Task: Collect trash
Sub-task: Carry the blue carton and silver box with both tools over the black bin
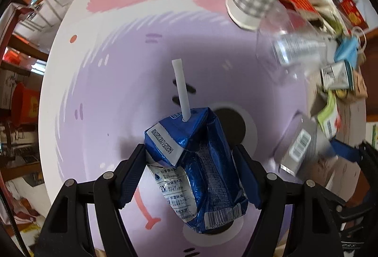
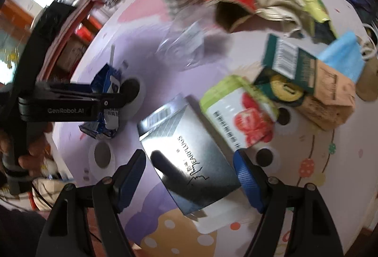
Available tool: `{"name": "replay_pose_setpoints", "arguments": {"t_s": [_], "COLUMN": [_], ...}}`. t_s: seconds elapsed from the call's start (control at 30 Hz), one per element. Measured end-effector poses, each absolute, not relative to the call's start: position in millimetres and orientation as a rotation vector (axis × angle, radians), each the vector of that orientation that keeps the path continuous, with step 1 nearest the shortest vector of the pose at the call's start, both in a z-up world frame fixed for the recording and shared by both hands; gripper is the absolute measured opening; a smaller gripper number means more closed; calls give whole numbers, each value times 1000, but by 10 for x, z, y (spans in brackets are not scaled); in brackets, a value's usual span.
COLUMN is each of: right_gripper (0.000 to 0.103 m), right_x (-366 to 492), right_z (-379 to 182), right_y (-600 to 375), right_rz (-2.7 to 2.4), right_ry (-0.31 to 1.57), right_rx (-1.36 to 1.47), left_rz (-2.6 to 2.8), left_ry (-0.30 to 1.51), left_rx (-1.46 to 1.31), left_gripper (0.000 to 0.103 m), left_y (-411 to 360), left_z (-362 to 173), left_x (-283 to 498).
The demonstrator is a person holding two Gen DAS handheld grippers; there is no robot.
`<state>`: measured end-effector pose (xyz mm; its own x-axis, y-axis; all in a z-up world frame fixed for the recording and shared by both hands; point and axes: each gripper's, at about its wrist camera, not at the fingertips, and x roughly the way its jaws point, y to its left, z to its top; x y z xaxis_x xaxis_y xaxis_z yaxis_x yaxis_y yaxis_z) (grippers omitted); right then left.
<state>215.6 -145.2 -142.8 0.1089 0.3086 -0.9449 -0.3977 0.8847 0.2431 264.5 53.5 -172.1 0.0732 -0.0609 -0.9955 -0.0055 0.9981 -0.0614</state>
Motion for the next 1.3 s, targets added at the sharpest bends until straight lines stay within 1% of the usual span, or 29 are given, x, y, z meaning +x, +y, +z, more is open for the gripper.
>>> {"name": "replay_pose_setpoints", "arguments": {"t_s": [0.07, 0.23, 0.27, 0.3, 0.33, 0.47, 0.63, 0.9, 0.97, 1.07, 1.17, 1.3], "right_gripper": [77, 77, 76, 71, 69, 66, 66, 66, 66, 66, 66, 66], "right_x": [2129, 1964, 1928, 1887, 1859, 1675, 1348, 752, 578, 345, -15, -413], "right_z": [-1464, -1466, -1472, -1463, -1457, -1394, -1254, -1015, -991, -968, -952, -996], "right_y": [-1375, -1141, -1103, -1067, -1049, -1041, -1120, -1588, -1698, -1796, -1891, -1985], "right_rz": [520, 490, 475, 448, 434, 402, 384, 354, 347, 346, 359, 367], "right_ry": [1375, 1321, 1309, 1284, 1275, 1263, 1241, 1224, 1232, 1242, 1253, 1285], "right_rx": [-128, -255, -278, -306, -307, -210, -128, 2, 39, 71, 99, 143], "left_rz": [-49, -65, -68, -76, -84, -150, -206, -234, -235, -238, -242, -262], "left_ry": [1500, 1491, 1489, 1485, 1480, 1446, 1392, 1343, 1330, 1310, 1307, 1321], "left_rx": [-47, -27, -25, -24, -22, -52, -56, -32, -47, -65, -63, -23], "left_gripper": [72, 73, 73, 72, 72, 71, 71, 71, 71, 71, 71, 71], "left_y": [518, 459, 427, 405, 376, 312, 151, -233, -122, -77, -55, -171], "left_z": [-1736, -1803, -1818, -1828, -1815, -1778, -1663, -1281, -1062, -956, -925, -1028], "left_x": [2535, 2268, 2233, 2177, 2105, 1933, 1594, 1101, 940, 613, 232, -176]}}
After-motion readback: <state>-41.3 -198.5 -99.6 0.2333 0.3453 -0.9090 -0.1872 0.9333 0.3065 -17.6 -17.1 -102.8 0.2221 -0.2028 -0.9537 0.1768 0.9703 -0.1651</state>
